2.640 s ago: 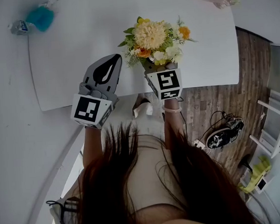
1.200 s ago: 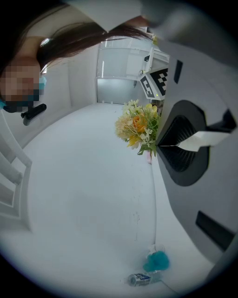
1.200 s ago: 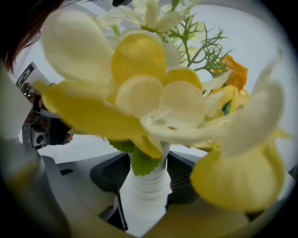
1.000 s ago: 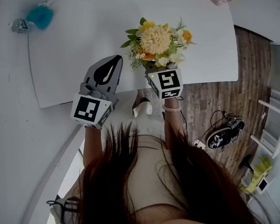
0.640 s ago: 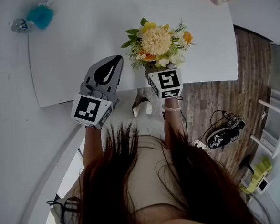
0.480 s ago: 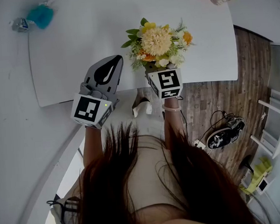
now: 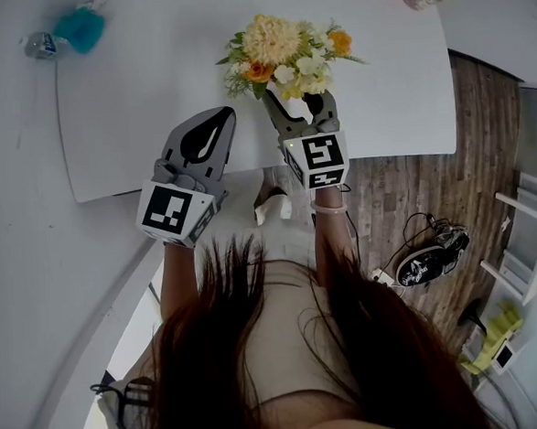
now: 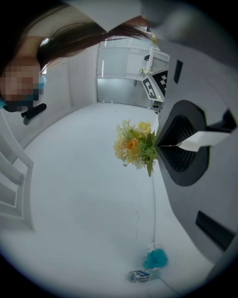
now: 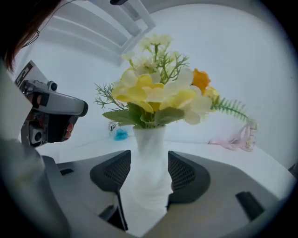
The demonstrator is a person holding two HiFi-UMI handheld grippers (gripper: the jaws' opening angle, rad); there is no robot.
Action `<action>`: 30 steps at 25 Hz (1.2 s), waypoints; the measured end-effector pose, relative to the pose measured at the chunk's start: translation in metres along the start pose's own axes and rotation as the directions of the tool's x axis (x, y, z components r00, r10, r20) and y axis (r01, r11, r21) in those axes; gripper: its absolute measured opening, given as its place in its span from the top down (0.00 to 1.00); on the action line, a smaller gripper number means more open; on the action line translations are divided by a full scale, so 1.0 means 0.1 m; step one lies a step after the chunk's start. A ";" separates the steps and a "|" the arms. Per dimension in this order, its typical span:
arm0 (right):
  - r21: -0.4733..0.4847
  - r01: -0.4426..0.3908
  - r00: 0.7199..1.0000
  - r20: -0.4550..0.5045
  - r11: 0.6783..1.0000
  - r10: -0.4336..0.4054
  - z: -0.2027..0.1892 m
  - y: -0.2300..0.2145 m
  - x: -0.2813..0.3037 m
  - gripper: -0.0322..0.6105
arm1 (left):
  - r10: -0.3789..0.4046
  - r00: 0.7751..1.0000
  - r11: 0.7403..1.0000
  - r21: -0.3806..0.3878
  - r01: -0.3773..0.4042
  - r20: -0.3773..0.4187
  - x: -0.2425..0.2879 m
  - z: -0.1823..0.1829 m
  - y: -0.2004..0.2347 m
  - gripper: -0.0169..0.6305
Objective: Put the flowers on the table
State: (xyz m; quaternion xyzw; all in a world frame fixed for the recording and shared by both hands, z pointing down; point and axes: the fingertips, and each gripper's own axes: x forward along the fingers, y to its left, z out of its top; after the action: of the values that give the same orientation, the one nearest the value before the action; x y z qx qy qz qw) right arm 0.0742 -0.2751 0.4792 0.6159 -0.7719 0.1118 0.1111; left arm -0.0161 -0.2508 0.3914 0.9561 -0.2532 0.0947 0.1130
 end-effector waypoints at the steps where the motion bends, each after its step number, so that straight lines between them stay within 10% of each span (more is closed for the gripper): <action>1: 0.000 0.002 1.000 0.006 1.000 -0.002 0.00 -0.01 -0.01 0.55 | 0.001 1.000 1.000 0.000 -0.001 0.001 0.00 0.00 -0.01 0.97; 30: -0.001 0.011 1.000 0.006 1.000 -0.011 0.02 0.06 0.01 0.55 | -0.010 1.000 1.000 0.006 0.010 0.010 -0.10 0.02 0.01 0.97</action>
State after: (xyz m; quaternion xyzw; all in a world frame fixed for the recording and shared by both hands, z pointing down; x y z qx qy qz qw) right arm 0.0684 -0.2755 0.4771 0.6206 -0.7688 0.1089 0.1095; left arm -0.0249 -0.2480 0.3874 0.9582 -0.2487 0.0899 0.1094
